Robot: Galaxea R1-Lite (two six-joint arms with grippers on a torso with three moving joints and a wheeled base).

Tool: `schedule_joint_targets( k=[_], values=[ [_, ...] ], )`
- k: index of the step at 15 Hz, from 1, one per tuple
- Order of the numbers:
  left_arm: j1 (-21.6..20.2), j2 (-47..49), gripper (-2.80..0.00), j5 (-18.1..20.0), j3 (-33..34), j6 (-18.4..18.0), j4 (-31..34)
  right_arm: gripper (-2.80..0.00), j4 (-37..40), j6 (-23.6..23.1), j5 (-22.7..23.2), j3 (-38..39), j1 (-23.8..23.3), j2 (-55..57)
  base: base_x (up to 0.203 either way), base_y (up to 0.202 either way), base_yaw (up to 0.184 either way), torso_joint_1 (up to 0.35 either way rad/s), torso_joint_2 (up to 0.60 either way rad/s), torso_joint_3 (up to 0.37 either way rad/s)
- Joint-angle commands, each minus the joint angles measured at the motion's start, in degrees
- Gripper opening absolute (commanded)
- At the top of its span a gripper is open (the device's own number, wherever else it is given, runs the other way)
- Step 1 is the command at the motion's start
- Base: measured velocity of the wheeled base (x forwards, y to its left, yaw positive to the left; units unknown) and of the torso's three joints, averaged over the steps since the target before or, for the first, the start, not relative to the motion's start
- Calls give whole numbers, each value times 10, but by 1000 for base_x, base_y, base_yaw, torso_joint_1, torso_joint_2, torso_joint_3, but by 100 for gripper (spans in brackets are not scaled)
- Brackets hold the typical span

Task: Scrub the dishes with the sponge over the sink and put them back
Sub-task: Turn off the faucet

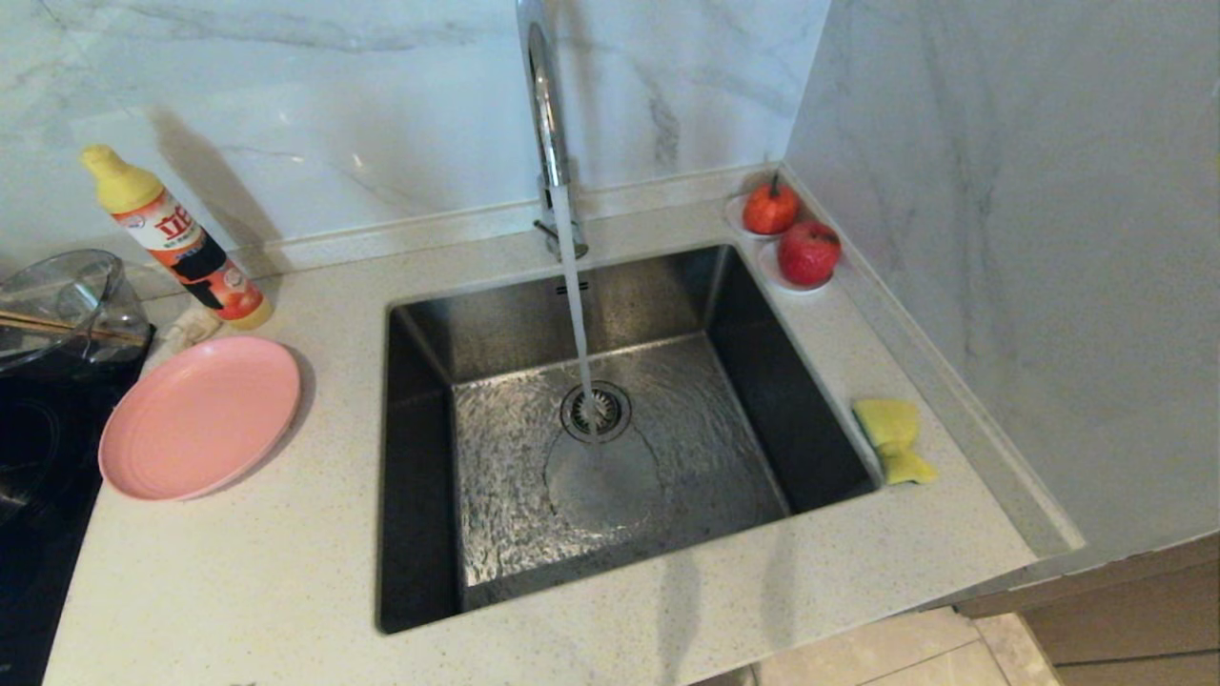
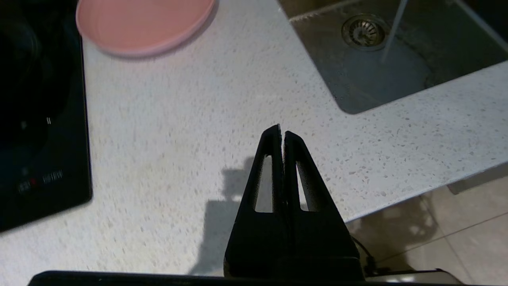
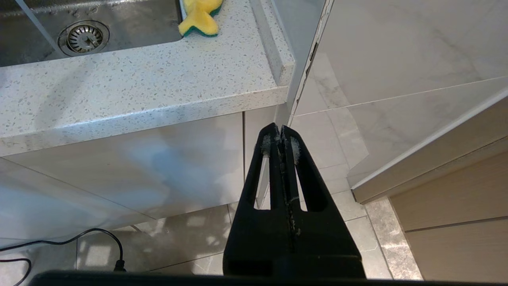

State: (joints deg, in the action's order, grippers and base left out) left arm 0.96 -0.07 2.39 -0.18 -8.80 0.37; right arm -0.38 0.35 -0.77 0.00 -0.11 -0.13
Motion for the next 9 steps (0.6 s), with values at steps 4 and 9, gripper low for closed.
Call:
schedule_joint_targets(
  k=[4, 9],
  values=[
    [-1, 41, -280, -6, -120, 3, 28, -280, 0, 0, 0, 0, 0, 2, 0, 0, 0, 0, 0, 0],
    [0, 204, -280, -2, -417, 22, 194, -280, -1, 0, 0, 0, 0, 1, 0, 0, 0, 0, 0, 0]
  ],
)
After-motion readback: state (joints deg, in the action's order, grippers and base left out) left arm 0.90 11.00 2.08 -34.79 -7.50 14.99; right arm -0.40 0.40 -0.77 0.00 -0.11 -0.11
